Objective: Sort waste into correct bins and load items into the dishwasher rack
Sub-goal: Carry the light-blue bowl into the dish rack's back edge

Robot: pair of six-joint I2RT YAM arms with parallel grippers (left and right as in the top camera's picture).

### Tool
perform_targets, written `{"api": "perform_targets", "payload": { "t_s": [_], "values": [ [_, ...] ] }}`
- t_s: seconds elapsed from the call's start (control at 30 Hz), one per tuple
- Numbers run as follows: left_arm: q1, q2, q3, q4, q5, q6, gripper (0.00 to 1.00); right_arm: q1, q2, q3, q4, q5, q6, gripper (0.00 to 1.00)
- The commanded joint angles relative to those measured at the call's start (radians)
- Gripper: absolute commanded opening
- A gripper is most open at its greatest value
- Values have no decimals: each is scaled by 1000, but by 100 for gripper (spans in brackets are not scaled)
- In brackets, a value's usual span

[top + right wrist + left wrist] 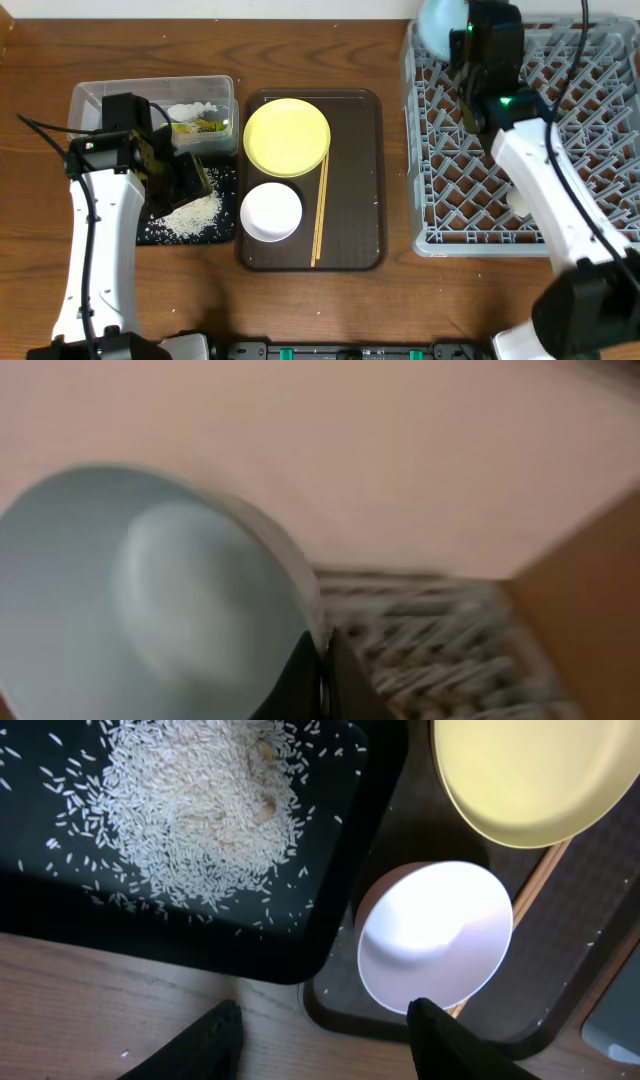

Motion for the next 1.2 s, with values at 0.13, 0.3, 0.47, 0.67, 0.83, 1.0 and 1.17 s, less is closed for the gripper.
{"api": "perform_targets", "payload": {
  "t_s": [0.13,0.3,0.47,0.67,0.83,1.0,1.17],
  "values": [
    [0,-7,-5,2,-10,-1,56,-45,142,3,188,207,-373,1],
    [0,-7,-5,2,-10,-1,56,-47,227,3,213,206,-386,1],
    [0,-7,-5,2,-10,-1,56,-45,297,3,219,203,-386,1],
    [0,-7,-5,2,-10,-1,56,-36,325,3,219,199,-377,1],
    [0,-7,-5,3,-10,-1,56,-28,325,3,217,199,-374,1],
    [0,-7,-5,2,-9,-1,56,-9,325,3,243,200,-374,1],
    [0,-7,-5,0,-9,-1,56,-7,325,3,294,199,-374,1]
  ]
}}
